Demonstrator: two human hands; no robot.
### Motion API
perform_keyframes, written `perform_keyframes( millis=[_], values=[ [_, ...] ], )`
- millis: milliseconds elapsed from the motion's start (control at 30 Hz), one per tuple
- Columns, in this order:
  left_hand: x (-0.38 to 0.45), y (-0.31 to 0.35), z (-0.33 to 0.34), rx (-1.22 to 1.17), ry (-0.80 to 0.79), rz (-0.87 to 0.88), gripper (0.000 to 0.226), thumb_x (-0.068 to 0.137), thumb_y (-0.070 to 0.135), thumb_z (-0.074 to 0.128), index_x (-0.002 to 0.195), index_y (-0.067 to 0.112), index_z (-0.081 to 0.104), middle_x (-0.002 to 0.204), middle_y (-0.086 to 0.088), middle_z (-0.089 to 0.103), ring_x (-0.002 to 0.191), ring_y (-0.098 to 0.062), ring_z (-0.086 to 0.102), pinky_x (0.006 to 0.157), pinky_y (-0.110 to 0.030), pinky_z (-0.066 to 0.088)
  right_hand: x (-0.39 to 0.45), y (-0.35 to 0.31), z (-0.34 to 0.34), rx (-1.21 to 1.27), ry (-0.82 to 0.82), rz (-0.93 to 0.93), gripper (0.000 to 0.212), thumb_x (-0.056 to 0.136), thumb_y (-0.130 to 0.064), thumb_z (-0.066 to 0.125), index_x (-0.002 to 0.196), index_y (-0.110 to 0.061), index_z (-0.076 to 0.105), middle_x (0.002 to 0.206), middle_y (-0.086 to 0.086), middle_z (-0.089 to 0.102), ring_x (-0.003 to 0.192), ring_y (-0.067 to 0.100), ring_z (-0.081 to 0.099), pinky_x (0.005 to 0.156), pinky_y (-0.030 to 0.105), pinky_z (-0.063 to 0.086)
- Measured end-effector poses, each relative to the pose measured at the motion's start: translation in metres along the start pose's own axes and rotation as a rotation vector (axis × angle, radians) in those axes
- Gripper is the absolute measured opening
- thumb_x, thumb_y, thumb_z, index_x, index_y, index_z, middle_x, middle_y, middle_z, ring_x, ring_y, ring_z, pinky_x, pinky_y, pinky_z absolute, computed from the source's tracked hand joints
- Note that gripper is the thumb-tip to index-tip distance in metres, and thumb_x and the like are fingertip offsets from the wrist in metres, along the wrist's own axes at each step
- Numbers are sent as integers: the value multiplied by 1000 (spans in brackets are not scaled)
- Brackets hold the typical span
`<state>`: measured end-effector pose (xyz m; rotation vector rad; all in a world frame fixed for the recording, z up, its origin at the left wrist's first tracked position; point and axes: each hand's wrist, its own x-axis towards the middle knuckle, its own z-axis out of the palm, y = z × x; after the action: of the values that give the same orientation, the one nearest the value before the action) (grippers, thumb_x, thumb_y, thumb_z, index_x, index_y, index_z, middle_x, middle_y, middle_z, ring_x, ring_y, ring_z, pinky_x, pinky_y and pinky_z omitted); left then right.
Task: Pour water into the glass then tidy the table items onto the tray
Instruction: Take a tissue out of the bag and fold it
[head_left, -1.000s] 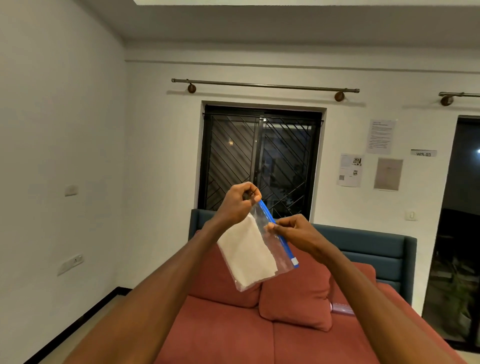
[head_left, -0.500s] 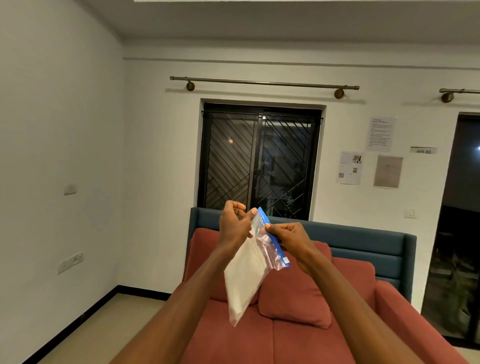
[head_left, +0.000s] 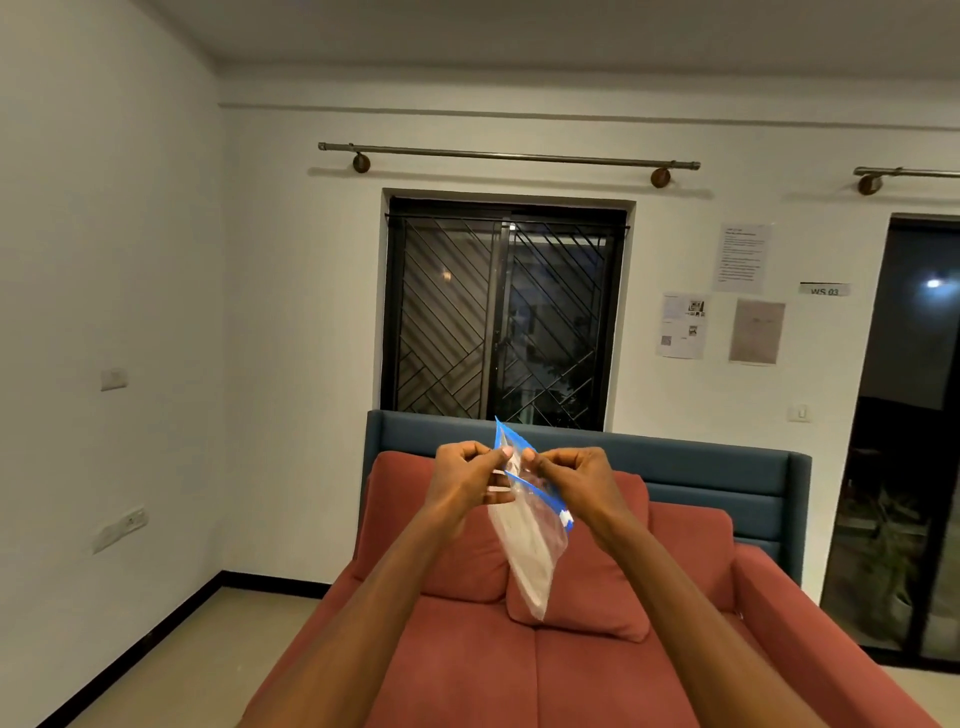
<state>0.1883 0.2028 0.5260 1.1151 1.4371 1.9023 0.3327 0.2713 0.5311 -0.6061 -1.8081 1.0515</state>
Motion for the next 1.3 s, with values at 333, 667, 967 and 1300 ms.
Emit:
perform_keyframes(
  millis=[333, 667, 967, 1300],
  values=[
    [-1, -5, -13, 699, 77, 306, 16, 71, 13, 73, 62, 6, 62, 65, -2, 68, 58, -13, 60, 57, -29, 49, -8, 22, -18, -812, 169, -295, 25, 74, -2, 63, 78, -26, 68, 116, -13, 65, 95, 14, 65, 67, 32, 52],
    [-21, -29, 9, 672, 53, 413, 17, 79, 20, 68, 72, 8, 58, 67, 2, 65, 62, -14, 64, 60, -40, 55, -26, 37, -5, -1141, -11, -165, 32, 84, -17, 56, 112, -26, 69, 108, -4, 71, 105, 25, 62, 80, 35, 43],
    [-35, -44, 25, 171, -163, -275, 26, 89, 13, 45, 95, 3, 68, 86, -12, 70, 74, -26, 65, 68, -38, 55, -33, 26, -6, -669, 56, -145, 49, 72, 1, 53, 109, -21, 75, 106, -5, 74, 98, 19, 67, 82, 33, 53],
    [-40, -39, 39, -65, -125, -305, 35, 81, 8, 45, 100, -3, 72, 87, -18, 73, 68, -26, 67, 57, -28, 52, -41, 27, -8, -1127, 5, -45, 21, 82, -21, 47, 92, -15, 65, 100, 2, 63, 96, 28, 61, 87, 40, 41]
  ],
)
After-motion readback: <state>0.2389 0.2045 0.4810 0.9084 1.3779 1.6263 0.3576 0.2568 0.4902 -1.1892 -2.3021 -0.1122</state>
